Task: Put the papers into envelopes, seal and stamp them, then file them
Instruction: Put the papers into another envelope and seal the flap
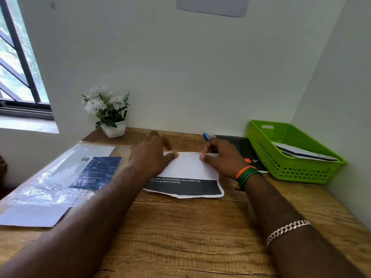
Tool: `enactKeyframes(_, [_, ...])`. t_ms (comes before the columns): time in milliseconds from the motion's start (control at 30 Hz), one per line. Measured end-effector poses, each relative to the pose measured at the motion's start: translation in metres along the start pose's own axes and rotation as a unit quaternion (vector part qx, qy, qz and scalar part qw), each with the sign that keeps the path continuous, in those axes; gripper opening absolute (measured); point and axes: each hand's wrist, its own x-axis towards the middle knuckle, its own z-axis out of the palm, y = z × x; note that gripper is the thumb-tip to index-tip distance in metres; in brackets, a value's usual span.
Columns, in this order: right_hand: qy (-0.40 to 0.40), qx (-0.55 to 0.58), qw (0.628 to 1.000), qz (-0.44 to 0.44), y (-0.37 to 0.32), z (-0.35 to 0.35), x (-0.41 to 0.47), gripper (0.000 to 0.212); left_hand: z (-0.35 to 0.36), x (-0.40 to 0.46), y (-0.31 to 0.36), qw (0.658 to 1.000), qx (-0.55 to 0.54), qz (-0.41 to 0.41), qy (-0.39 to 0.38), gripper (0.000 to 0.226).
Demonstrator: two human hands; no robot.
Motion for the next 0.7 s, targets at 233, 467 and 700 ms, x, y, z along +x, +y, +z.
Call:
enactKeyframes(233, [0.052,0.098,0.99,-0.083,-0.013,-0.003,-0.002,0.013,0.004,0.003,0.016,0.981,-0.14,0.106,0.082,0.008])
enactKeyframes(467, [0.065,0.114,0.99,-0.05,0.011,-0.013,0.003,0.02,-0.006,0.018,-0.033,0.996,-0.085,-0.008,0.032,0.014])
enactKeyframes(700, [0.06,0.124,0.99,-0.034,0.013,-0.01,0.005,0.016,-0.001,0.017,-0.028,0.983,-0.182,0.028,0.022,0.005])
